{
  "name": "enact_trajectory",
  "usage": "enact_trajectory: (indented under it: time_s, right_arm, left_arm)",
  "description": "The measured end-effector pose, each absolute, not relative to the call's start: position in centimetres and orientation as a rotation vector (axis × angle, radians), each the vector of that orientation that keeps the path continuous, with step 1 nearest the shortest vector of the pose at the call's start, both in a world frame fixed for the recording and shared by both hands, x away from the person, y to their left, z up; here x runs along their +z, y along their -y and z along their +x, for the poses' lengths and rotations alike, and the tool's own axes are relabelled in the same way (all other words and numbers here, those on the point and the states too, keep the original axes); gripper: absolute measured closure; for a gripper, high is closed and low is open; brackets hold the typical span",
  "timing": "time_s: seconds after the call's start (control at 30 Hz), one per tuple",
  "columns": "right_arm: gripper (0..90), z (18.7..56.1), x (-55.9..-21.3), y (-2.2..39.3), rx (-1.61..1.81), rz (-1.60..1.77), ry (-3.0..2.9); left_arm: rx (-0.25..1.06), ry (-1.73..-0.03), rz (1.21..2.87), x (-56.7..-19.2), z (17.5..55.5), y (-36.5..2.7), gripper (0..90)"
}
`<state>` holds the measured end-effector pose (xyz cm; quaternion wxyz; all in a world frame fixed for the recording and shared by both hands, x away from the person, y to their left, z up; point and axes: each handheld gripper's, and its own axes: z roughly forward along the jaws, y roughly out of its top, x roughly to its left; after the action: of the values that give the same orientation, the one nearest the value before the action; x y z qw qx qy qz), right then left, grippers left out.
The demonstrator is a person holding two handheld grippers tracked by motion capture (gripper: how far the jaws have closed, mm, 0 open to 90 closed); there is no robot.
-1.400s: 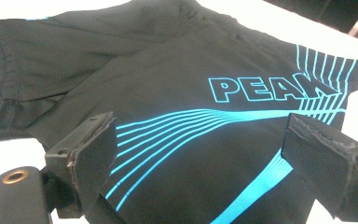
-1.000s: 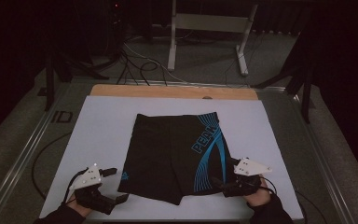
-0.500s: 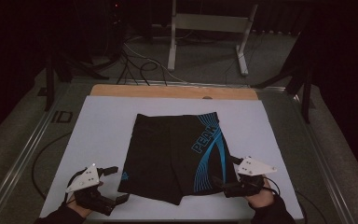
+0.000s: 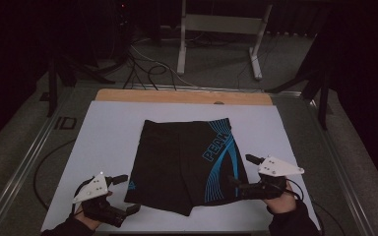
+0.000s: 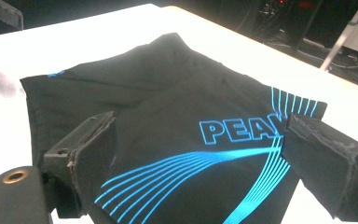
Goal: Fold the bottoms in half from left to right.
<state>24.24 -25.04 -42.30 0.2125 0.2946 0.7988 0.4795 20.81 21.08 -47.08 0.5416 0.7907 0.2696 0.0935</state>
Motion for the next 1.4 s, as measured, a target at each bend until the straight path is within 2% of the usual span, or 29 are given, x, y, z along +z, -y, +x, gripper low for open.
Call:
enact_trajectory:
  time_s: [0.33,0.73,1.03,1.4]
  right_arm:
    - [11.1,26.1,-39.7,24.0,1.333,0.757,-2.203]
    - [11.1,30.0,-37.8,21.1,1.358,0.701,-2.189]
    - [11.1,33.0,-37.0,18.6,1.368,0.672,-2.203]
    - [11.1,36.0,-37.6,15.0,1.4,0.647,-2.237]
  left_arm:
    - [0.295,-0.712,1.887,-46.6,20.9,-20.9,0.0]
    - [0.381,-0.836,1.901,-46.3,21.3,-21.0,0.0]
    - [0.384,-0.858,1.909,-46.5,21.5,-21.0,0.0]
    - [0.353,-0.865,1.927,-47.0,21.8,-21.0,0.0]
